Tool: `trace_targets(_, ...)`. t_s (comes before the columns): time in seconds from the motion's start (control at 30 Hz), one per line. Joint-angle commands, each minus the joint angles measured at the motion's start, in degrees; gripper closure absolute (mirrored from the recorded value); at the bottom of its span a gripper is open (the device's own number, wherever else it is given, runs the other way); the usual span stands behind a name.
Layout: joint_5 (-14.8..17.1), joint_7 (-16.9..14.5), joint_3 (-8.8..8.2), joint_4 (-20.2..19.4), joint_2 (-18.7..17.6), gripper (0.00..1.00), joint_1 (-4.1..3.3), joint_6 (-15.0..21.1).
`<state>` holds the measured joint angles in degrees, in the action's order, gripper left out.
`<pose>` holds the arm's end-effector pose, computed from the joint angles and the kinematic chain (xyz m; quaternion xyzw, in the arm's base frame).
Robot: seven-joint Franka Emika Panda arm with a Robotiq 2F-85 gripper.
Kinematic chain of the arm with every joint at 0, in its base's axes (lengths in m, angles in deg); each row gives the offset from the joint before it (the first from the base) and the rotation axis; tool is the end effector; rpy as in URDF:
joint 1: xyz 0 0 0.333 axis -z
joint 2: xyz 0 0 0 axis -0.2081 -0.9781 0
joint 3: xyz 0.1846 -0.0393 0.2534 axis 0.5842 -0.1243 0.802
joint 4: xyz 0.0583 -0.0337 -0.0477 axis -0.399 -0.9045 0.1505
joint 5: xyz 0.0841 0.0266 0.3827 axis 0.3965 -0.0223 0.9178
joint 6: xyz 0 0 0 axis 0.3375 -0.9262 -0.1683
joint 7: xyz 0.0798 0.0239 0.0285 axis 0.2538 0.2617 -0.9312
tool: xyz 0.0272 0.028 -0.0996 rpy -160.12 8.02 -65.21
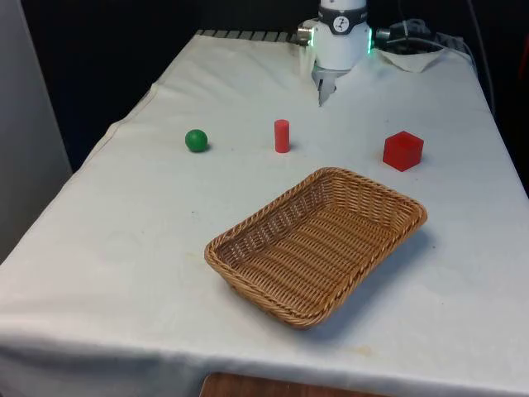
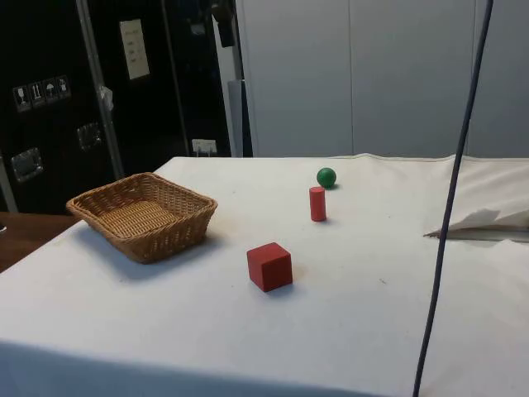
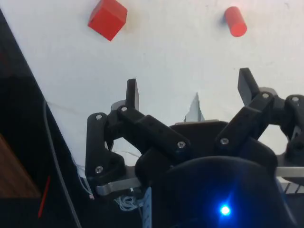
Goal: Pick up the object to the left of the cylinder and place it into the basket.
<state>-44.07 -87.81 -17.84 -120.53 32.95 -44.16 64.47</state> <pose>0.5681 0.0074 0.4781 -0.9990 -0.0132 0.0406 0.0108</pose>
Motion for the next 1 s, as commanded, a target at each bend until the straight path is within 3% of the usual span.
trace_targets(0.0,0.0,0.3,0.23,-0.2,0.1,0.0,0.0,0.0)
trace_targets(0.03,-1.0,1.5,0.74,-1.3,1.0,0.0,-0.4,1.1)
trace_targets(0.17,-1.5,2.6,1.72,-2.5,1.8,0.0,-0.46,1.8)
trace_targets(0.27,-2.0,3.4,2.52,-3.6,2.5,0.0,-0.46,2.6)
trace_targets(0.3,-1.0,2.3,2.35,-2.5,1.5,0.0,-0.11,1.3)
trace_targets(0.33,-2.2,3.7,2.81,-4.1,2.8,0.0,-0.46,2.9)
trace_targets(0.53,-4.0,6.2,5.1,-8.0,5.0,0.0,-0.34,5.9)
trace_targets(0.57,-3.2,5.3,4.98,-7.2,4.4,0.0,-0.11,4.7)
trace_targets(0.77,-5.6,8.3,6.82,-11.5,6.5,0.0,-0.29,9.1)
trace_targets(0.87,-5.0,7.9,7.1,-11.9,6.4,0.0,-0.11,9.0)
trace_targets(0.97,-6.2,9.0,7.68,-13.9,6.8,0.0,-0.29,11.7)
